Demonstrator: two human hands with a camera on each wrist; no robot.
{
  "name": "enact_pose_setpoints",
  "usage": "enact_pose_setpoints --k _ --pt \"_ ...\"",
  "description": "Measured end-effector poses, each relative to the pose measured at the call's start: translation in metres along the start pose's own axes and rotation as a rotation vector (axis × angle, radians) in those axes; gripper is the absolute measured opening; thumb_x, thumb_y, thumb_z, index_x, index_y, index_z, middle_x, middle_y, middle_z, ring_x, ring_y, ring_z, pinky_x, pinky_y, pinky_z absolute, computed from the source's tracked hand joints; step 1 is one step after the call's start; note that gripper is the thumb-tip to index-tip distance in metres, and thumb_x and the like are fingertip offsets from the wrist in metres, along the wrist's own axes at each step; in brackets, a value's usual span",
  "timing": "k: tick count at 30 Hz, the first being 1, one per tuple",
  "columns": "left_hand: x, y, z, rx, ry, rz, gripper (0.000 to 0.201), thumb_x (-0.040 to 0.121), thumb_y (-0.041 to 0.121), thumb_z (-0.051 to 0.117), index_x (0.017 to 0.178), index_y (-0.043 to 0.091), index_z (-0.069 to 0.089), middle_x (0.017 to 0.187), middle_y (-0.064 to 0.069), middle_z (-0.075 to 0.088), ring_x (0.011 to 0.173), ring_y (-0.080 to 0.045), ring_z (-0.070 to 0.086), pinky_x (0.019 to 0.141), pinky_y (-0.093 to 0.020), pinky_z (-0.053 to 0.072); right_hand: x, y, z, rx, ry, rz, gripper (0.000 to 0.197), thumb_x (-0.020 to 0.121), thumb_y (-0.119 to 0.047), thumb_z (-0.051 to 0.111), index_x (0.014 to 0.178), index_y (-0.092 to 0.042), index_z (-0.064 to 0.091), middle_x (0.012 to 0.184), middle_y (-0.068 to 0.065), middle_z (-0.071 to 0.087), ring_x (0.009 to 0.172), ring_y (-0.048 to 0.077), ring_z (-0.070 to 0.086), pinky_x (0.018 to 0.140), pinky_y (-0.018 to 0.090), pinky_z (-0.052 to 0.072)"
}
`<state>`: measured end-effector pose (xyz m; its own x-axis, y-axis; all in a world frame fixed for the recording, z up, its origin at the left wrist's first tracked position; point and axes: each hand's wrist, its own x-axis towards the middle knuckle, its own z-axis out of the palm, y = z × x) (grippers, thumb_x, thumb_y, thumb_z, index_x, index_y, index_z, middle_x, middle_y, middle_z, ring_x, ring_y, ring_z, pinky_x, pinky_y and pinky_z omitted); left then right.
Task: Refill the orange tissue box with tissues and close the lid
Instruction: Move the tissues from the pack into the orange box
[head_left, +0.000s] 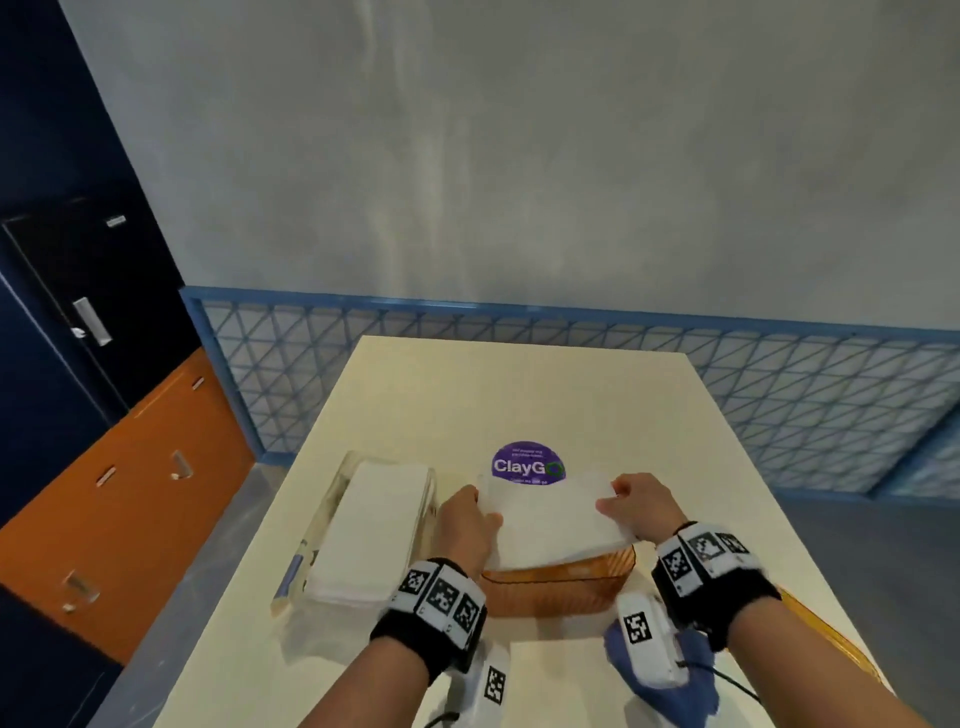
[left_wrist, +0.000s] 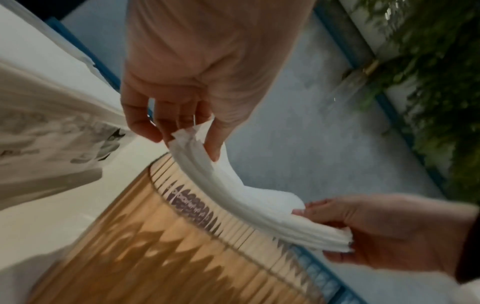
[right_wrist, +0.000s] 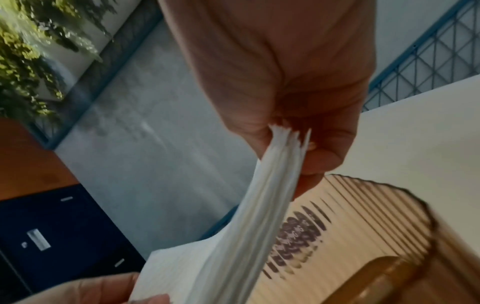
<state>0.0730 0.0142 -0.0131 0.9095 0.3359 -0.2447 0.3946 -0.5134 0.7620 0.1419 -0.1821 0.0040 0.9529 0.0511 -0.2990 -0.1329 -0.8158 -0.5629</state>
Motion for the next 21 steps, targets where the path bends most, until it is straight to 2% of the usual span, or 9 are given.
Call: enact_pose_setpoints --k 2,4,6,8,9,10,12,18,21 --pt "-0.002 0.0 0.006 0.141 -0.008 0.006 0.024 0.09 0.017 0.055 0.11 0.006 0.058 0.114 -0.01 0.065 0.104 -0.026 0.061 0.071 -0.023 0.038 0.0 0.005 0.006 -0.075 0.0 0.026 0.04 0.087 -0.016 0.058 0.055 -0.013 0.034 0.059 -0.002 0.036 0.078 0.02 0.043 0.051 0.024 0.028" --pt "0.0 0.0 0.01 0.265 -0.009 0.019 0.025 0.091 0.017 0.052 0.113 0.007 0.056 0.117 -0.009 0.064 0.108 -0.026 0.06 0.075 -0.026 0.041 0.0 0.005 0.012 -0.141 -0.012 0.049 0.043 0.087 -0.016 0.058 0.055 -0.018 0.03 0.06 -0.004 0.034 0.081 0.02 0.045 0.049 0.021 0.028" --pt "0.003 0.001 0.016 0.405 -0.009 0.038 0.027 0.092 0.015 0.049 0.118 0.008 0.053 0.121 -0.009 0.063 0.112 -0.026 0.059 0.085 -0.031 0.045 0.0 0.004 0.018 -0.19 -0.045 0.087 0.041 0.086 -0.016 0.058 0.056 -0.019 0.03 0.066 -0.002 0.042 0.09 0.024 0.054 0.061 0.022 0.036" --pt "0.002 0.003 0.018 0.581 0.003 0.065 0.029 0.094 0.011 0.043 0.122 0.01 0.051 0.121 -0.007 0.063 0.114 -0.025 0.058 0.091 -0.034 0.045 0.001 0.001 0.021 -0.23 -0.077 0.083 0.032 0.087 -0.016 0.058 0.059 -0.016 0.041 0.086 0.009 0.059 0.107 0.028 0.06 0.072 0.026 0.042" --pt "0.0 0.004 0.019 0.67 0.014 0.085 0.031 0.094 0.009 0.04 0.123 0.011 0.05 0.121 -0.007 0.063 0.114 -0.025 0.058 0.092 -0.034 0.044 0.001 -0.002 0.022 -0.258 -0.087 0.076 0.019 0.088 -0.016 0.057 0.07 -0.012 0.055 0.102 0.013 0.065 0.113 0.029 0.059 0.079 0.029 0.045" --pt "-0.001 0.004 0.021 0.751 0.027 0.107 0.032 0.094 0.007 0.038 0.124 0.012 0.049 0.121 -0.007 0.062 0.115 -0.025 0.057 0.093 -0.035 0.044 0.0 -0.005 0.023 -0.277 -0.092 0.082 0.013 0.09 -0.015 0.055 0.089 -0.006 0.064 0.115 0.015 0.065 0.116 0.029 0.058 0.087 0.029 0.047" --pt "-0.001 0.002 0.025 0.866 0.048 0.143 0.034 0.094 0.009 0.039 0.127 0.013 0.045 0.122 -0.005 0.06 0.117 -0.024 0.053 0.095 -0.036 0.042 -0.001 -0.01 0.024 -0.334 -0.103 0.08 0.029 0.094 -0.013 0.049 0.117 0.0 0.059 0.128 0.015 0.06 0.12 0.028 0.056 0.095 0.029 0.045" --pt "0.0 -0.002 0.04 0.966 0.059 0.132 0.036 0.089 0.006 0.048 0.125 0.009 0.045 0.121 -0.005 0.057 0.118 -0.025 0.047 0.095 -0.038 0.039 -0.003 -0.009 0.037 -0.381 -0.138 0.088 0.038 0.101 -0.01 0.034 0.137 0.001 0.039 0.146 0.015 0.041 0.135 0.022 0.04 0.11 0.024 0.028" --pt "-0.004 0.007 0.041 0.912 0.074 0.214 0.029 0.079 0.011 0.066 0.107 0.01 0.059 0.107 -0.007 0.062 0.105 -0.024 0.056 0.084 -0.033 0.046 -0.003 -0.011 0.042 -0.417 -0.111 0.036 0.034 0.099 -0.006 0.037 0.13 0.0 0.048 0.138 0.015 0.049 0.128 0.023 0.049 0.104 0.026 0.038"
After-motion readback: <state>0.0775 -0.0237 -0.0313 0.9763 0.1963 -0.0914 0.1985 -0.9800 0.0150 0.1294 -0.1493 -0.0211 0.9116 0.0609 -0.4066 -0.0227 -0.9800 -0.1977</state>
